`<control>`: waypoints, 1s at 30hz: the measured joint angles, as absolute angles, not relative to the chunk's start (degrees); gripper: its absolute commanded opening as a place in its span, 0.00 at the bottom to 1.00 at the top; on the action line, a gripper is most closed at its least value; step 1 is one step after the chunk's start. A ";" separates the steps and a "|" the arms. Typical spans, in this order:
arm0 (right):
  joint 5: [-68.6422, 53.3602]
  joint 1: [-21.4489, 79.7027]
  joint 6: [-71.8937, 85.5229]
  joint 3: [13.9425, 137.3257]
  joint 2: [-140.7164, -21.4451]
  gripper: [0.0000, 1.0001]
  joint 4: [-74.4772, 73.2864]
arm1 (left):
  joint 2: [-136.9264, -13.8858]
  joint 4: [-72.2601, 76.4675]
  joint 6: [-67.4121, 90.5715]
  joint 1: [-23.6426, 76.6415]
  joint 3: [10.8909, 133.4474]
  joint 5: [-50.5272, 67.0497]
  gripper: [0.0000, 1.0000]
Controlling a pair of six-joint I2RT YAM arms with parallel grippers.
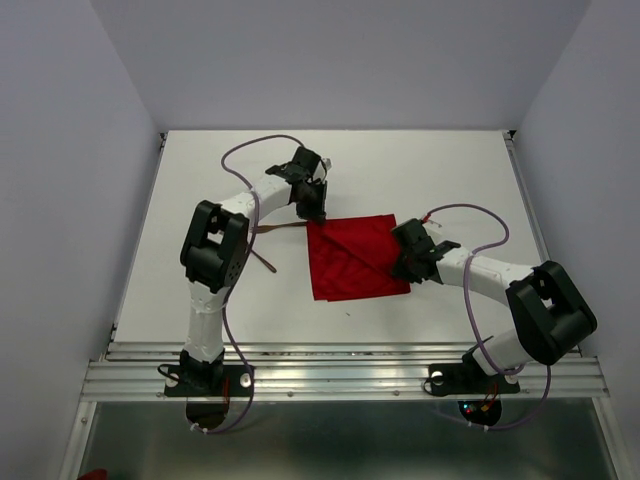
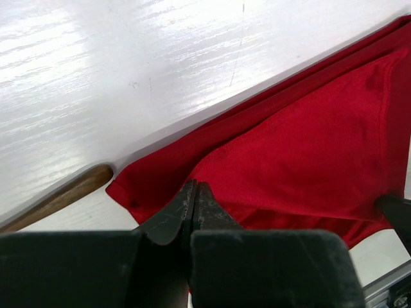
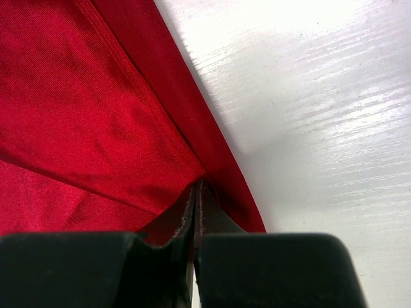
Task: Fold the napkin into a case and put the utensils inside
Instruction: Smooth out the upper triangle-folded napkin at the center of the board.
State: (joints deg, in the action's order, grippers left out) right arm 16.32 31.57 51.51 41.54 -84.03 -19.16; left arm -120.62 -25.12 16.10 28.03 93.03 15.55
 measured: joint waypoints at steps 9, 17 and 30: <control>16.29 31.57 51.94 41.50 -84.07 0.01 -18.83 | -118.89 -25.89 16.14 27.27 92.97 12.88 0.00; 16.27 31.57 52.36 41.50 -84.47 0.01 -17.72 | -122.23 -26.00 16.27 27.24 92.68 10.74 0.00; 16.27 31.57 52.88 40.73 -83.90 0.01 -17.10 | -121.71 -25.65 16.82 27.24 92.77 10.00 0.00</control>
State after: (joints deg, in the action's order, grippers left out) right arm 16.27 31.57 52.88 40.73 -83.90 -17.10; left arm -121.71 -25.65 16.82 27.24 92.77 10.00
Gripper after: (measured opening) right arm 0.014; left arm 0.076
